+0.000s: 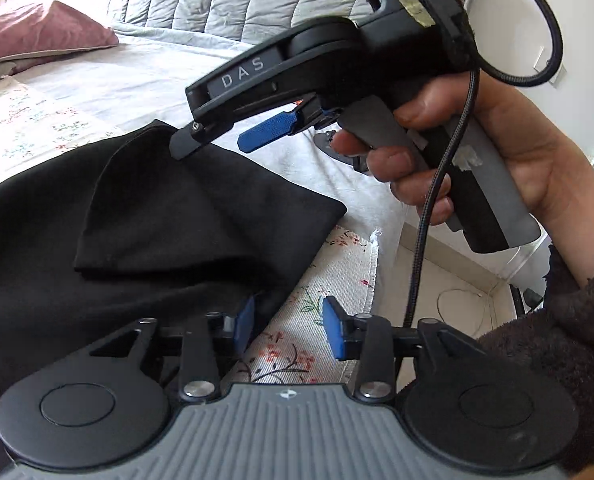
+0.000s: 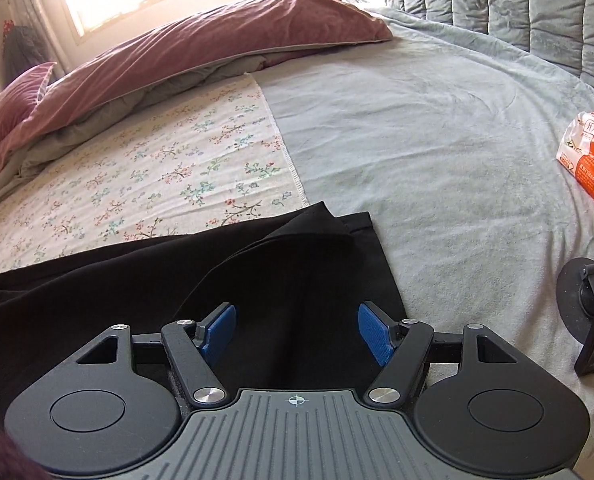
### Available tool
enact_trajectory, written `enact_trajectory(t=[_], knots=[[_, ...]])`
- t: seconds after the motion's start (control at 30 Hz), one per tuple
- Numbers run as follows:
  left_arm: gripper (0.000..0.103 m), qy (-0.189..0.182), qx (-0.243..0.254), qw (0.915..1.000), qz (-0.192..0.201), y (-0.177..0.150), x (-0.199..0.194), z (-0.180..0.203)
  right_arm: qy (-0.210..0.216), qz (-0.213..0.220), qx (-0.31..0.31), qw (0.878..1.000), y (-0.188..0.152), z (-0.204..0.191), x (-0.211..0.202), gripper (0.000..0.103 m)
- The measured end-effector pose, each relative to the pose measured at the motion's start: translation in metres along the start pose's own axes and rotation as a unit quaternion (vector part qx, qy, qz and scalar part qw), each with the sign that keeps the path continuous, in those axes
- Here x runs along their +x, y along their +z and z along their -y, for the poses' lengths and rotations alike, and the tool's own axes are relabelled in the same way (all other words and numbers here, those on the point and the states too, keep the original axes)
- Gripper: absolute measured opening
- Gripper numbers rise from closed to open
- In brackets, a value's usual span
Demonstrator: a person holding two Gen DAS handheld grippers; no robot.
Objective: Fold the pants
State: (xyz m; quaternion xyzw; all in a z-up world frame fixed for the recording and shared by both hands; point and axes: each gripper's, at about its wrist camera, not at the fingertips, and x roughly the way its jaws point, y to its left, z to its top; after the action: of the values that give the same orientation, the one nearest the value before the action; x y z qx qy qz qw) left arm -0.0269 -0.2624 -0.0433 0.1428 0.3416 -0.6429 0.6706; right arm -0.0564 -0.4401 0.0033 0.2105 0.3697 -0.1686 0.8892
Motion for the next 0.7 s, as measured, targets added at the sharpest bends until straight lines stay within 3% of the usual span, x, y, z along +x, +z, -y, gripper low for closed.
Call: enact_trajectory(t=[0.17,0.3,0.4,0.47,0.57,0.6,0.63,0.7], knots=[[0.068,0.054,0.003,0.9984,0.017,-0.01,-0.035,-0.014,0.036,-0.023,-0.055,0.998,-0.007,-0.032,0.009,0.069],[0.068,0.098,-0.014,0.9949,0.017,-0.016,-0.05,-0.03,0.051,-0.047,-0.114,0.991,-0.017,-0.064,0.02,0.069],[0.068,0.122,-0.039,0.9915,0.021,-0.023,-0.061,-0.041,0.041,-0.059,-0.165,0.984,-0.028,-0.086,0.031,0.066],[0.068,0.129,-0.057,0.9898,0.022,-0.027,-0.067,-0.045,0.026,-0.061,-0.188,0.98,-0.034,-0.094,0.039,0.056],[0.068,0.139,-0.086,0.9865,0.018,-0.035,-0.076,-0.054,0.026,-0.047,-0.205,0.977,-0.037,-0.097,0.039,0.03],[0.068,0.141,-0.092,0.9856,0.016,-0.039,-0.08,-0.055,0.017,-0.047,-0.199,0.979,-0.035,-0.096,0.039,0.017],[0.068,0.145,-0.099,0.9844,0.013,-0.044,-0.085,-0.058,0.004,-0.045,-0.195,0.98,-0.034,-0.094,0.037,0.01],[0.068,0.153,-0.105,0.9825,0.009,-0.052,-0.093,-0.062,-0.031,-0.037,-0.187,0.981,-0.03,-0.086,0.033,0.008]])
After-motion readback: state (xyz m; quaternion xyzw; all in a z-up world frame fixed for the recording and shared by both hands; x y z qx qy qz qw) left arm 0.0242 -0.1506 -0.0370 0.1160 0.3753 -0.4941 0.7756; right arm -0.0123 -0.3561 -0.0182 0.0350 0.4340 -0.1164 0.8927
